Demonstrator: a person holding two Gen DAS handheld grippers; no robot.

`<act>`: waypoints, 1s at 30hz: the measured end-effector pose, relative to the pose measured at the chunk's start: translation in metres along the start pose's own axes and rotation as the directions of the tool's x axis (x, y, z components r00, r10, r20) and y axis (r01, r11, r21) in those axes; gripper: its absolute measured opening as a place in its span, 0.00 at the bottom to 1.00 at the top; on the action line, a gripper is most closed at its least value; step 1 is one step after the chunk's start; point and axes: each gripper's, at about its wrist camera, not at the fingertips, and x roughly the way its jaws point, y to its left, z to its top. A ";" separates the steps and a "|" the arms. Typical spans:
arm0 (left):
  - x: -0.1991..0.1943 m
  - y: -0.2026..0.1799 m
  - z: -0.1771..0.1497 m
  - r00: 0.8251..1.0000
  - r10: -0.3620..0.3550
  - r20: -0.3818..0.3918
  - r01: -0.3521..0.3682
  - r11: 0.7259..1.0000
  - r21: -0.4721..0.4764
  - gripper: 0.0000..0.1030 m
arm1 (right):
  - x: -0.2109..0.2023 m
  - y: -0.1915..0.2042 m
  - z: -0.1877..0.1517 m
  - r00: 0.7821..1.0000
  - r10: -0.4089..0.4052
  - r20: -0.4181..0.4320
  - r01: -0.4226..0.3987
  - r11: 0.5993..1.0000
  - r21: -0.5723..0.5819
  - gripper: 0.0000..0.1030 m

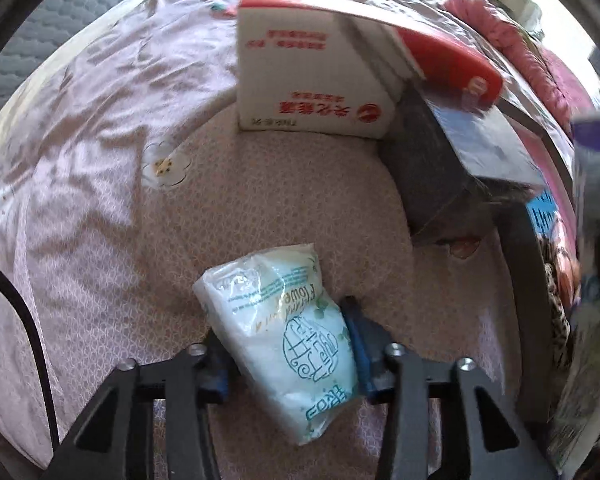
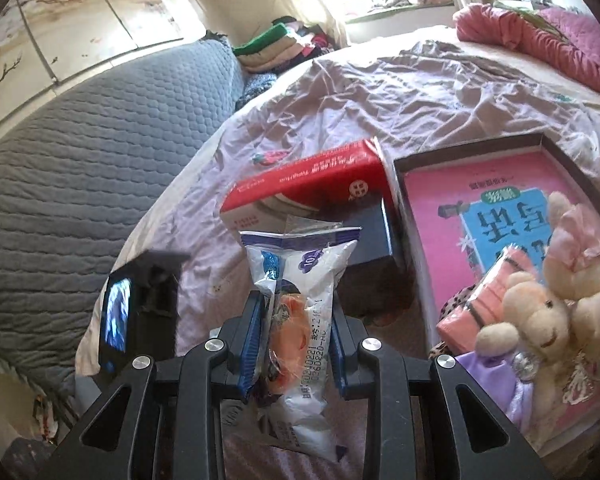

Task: Organize soft objects
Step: 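Carry the white pack with the left tool while the right tool carries the snack packet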

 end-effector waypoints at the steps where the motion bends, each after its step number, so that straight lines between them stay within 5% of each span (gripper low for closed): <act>1: -0.002 0.001 0.000 1.000 -0.012 0.006 0.012 1.000 -0.001 0.33 | -0.001 0.000 0.000 1.000 0.003 0.006 -0.003 1.000 0.000 0.30; 6: -0.018 0.018 -0.003 0.994 -0.099 0.035 0.100 0.995 -0.028 0.24 | 0.001 -0.003 -0.002 1.000 -0.001 0.005 0.001 1.000 -0.012 0.30; 14: -0.061 0.038 0.002 0.975 -0.173 0.140 0.180 0.983 -0.040 0.24 | -0.008 -0.006 0.004 0.999 0.007 0.037 -0.006 1.000 -0.008 0.30; 23: -0.108 -0.011 0.007 0.936 -0.249 0.250 0.242 0.968 0.060 0.24 | -0.055 -0.023 0.022 0.989 -0.040 0.139 0.042 0.999 -0.005 0.30; 30: -0.118 -0.059 0.003 0.917 -0.305 0.257 0.276 0.951 0.141 0.24 | -0.093 -0.066 0.025 0.973 -0.111 0.201 0.101 0.993 0.060 0.30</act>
